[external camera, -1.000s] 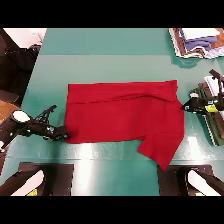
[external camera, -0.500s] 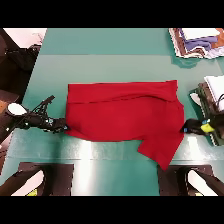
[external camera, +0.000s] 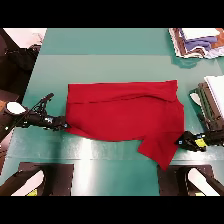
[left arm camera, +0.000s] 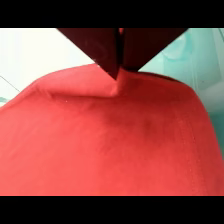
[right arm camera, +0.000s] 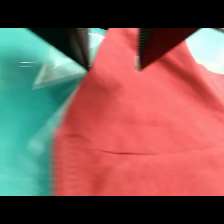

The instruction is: Fold the shirts.

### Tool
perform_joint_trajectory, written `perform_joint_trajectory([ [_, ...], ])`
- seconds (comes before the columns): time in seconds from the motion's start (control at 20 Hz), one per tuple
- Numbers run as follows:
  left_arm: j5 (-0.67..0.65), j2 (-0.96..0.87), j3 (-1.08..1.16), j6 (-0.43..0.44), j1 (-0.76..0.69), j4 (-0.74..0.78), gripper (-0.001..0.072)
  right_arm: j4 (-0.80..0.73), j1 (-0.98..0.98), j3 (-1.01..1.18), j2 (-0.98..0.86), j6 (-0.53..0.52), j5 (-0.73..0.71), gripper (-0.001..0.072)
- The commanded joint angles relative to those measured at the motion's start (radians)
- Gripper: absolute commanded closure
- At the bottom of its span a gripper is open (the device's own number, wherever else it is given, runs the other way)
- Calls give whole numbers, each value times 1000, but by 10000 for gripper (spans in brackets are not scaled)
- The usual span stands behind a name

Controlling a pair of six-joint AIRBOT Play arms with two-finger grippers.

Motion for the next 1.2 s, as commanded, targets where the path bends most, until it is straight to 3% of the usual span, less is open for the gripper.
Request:
perform_joint_trajectory([
  [0.0,0,1,1,1,0,-2,680,31,59,2,-69,-16,-46,462],
  [0.1,-23,1,1,6,0,11,681,20,114,32,-83,-15,-20,645],
  [0.15,-42,1,1,-11,0,37,681,6,137,49,-74,-14,4,694],
  [0.4,-130,159,1,-100,0,206,682,-52,183,71,167,70,115,695],
  [0.55,-258,312,1,-103,0,272,681,-108,166,71,364,136,212,695],
  [0.65,-360,373,1,-106,0,250,681,-105,166,71,476,158,243,696],
  [0.8,-318,377,5,-108,0,177,681,-56,205,86,564,175,204,697],
  [0.9,-216,370,9,-108,0,152,681,-50,249,142,526,175,138,697],
  [1.15,-19,259,66,-106,0,165,681,-58,387,354,175,153,-35,697],
])
